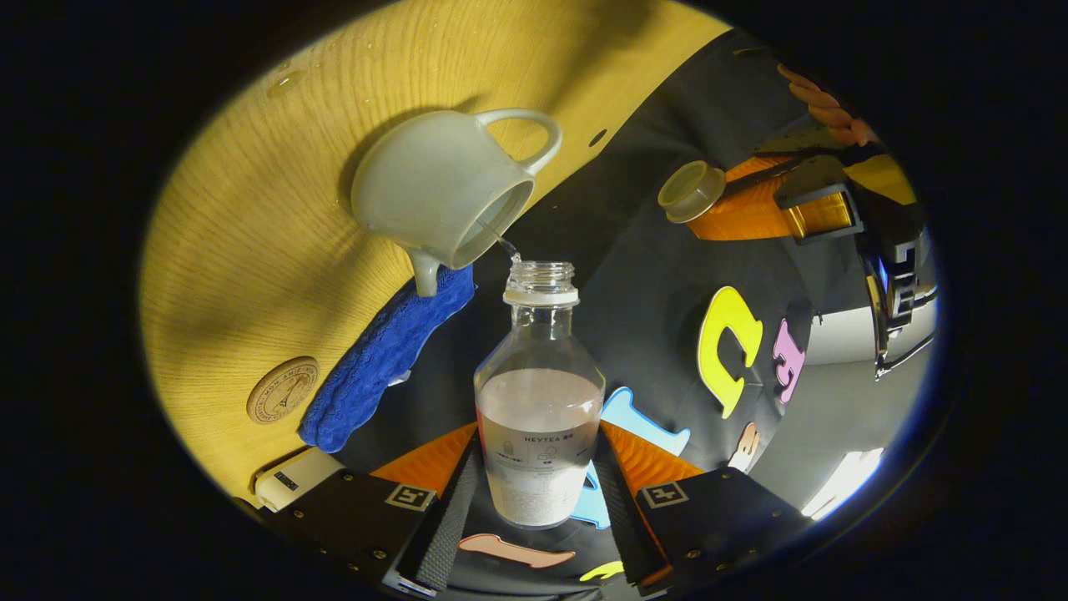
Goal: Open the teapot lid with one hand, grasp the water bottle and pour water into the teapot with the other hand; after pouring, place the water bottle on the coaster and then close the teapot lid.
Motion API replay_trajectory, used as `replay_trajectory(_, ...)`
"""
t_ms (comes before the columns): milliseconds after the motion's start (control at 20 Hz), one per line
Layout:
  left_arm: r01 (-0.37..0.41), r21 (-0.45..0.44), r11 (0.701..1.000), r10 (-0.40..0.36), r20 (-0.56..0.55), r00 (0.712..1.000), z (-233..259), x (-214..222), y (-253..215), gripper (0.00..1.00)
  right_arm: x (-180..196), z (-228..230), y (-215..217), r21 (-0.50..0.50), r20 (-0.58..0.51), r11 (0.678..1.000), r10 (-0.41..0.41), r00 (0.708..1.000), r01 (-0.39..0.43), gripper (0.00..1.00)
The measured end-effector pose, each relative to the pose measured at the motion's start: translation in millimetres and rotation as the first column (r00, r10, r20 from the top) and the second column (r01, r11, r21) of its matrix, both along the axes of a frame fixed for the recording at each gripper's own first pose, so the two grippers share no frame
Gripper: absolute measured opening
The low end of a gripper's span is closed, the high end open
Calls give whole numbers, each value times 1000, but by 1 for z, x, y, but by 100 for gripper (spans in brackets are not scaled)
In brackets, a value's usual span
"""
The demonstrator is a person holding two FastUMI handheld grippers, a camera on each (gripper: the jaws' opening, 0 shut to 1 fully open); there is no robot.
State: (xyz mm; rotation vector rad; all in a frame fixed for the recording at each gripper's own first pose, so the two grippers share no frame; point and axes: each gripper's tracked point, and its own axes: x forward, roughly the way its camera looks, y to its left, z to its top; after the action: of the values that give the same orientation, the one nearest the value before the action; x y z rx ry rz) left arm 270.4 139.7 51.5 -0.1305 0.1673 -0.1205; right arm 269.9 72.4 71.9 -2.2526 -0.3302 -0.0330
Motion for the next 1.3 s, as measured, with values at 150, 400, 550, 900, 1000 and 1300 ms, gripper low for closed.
replay_trajectory(150, -1, -1, 1000, 1, 2, 1000, 1, -1, 0, 14, 1, -3, 0, -2, -6, 1000, -3, 1000, 3, 74)
replay_trajectory(400, -4, 3, 1000, 4, -3, 1000, -1, 0, 1, 13, 4, -6, -10, 72, -34, 997, -31, 999, 33, 74)
replay_trajectory(550, -13, 7, 1000, 13, -3, 1000, -2, 1, 5, 14, 8, -17, -19, 205, -115, 976, -45, 992, 68, 75)
replay_trajectory(900, -24, 10, 1000, 24, -9, 1000, -6, 3, 8, 13, 5, -33, -32, 542, -266, 824, -22, 964, 168, 75)
replay_trajectory(1000, -24, 12, 1000, 24, -13, 1000, -7, 2, 7, 13, 9, -33, -36, 605, -286, 774, -7, 958, 187, 75)
replay_trajectory(1300, -28, 10, 1000, 28, -14, 1000, -8, 5, 8, 14, 13, -43, -45, 780, -358, 563, 41, 933, 274, 76)
